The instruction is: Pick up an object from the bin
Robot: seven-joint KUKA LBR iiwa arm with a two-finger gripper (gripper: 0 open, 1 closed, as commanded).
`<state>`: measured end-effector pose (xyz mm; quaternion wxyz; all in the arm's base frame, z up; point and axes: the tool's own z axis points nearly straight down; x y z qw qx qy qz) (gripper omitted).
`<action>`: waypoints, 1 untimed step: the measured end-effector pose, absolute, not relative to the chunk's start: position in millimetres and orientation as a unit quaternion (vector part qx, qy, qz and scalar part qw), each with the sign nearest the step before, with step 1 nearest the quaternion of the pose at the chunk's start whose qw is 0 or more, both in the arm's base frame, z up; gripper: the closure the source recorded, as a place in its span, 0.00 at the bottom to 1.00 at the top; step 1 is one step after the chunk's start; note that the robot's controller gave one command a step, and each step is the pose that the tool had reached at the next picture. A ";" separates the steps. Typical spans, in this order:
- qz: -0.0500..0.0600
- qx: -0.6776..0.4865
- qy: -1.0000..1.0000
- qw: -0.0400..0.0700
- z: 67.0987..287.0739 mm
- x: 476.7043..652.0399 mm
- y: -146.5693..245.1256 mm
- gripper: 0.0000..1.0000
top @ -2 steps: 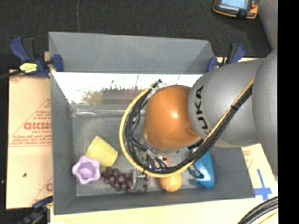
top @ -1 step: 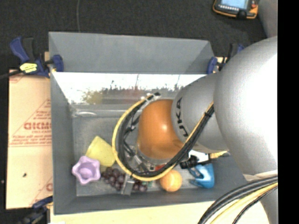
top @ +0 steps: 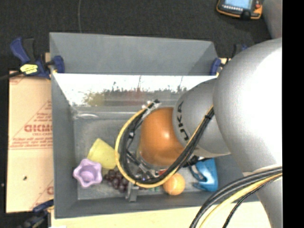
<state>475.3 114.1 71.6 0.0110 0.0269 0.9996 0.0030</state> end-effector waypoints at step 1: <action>0.002 0.137 0.991 0.002 69.9 472.5 119.4 1.00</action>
Offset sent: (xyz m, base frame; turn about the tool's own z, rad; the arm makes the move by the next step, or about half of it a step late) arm 0.0000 0.0000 0.0000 0.0000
